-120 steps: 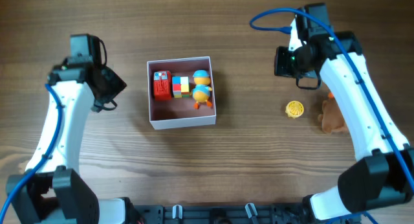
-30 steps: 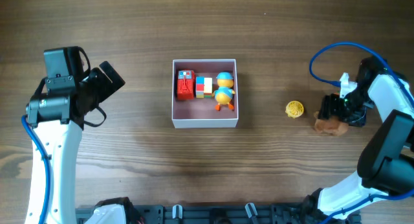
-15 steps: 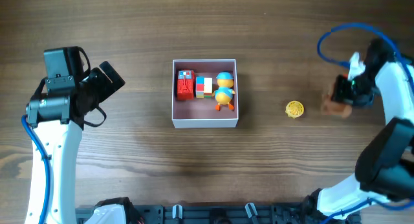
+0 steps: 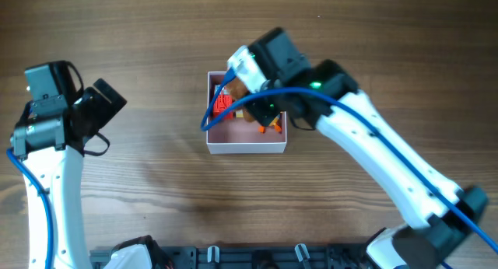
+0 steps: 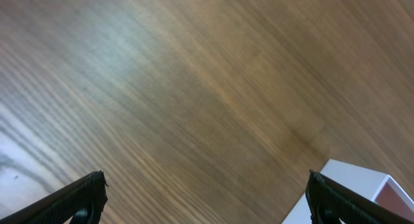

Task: Pack container
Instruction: 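Lower the plush bear into the box with the right gripper, release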

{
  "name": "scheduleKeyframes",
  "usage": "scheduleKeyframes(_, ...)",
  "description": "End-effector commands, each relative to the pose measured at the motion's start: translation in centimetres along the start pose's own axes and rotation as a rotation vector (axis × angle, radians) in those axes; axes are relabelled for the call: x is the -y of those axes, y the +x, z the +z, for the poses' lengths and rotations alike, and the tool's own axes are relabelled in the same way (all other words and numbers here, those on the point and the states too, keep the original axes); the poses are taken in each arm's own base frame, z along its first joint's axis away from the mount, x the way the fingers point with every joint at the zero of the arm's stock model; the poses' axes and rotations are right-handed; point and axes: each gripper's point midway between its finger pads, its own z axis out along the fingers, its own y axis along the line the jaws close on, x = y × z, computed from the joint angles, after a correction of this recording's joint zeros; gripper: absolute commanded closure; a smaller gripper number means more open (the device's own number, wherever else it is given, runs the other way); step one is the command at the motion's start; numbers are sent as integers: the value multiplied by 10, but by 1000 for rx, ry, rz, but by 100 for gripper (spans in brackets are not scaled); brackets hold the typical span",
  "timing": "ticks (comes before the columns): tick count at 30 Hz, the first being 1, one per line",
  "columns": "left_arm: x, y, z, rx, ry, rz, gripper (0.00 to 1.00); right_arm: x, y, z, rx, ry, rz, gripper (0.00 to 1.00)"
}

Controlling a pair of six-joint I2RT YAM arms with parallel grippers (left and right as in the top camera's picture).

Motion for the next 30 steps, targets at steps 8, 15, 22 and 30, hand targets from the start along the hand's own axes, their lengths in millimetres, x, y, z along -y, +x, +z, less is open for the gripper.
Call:
scheduleKeyframes(8, -3, -6, -8, 19, 12, -30, 0, -27, 64, 113, -343, -145, -213, 94)
scheduleKeyframes(15, -4, -5, -8, 11, 8, -30, 0, -41, 68, 119, -362, -188, -227, 82)
scheduleKeyframes(22, -4, -5, -8, 12, 7, -30, 0, -41, 71, 118, -373, -191, -228, 37)
scheduleKeyframes(30, -4, -5, -8, 12, 7, -30, 0, -39, 70, 118, -372, -179, -232, 29)
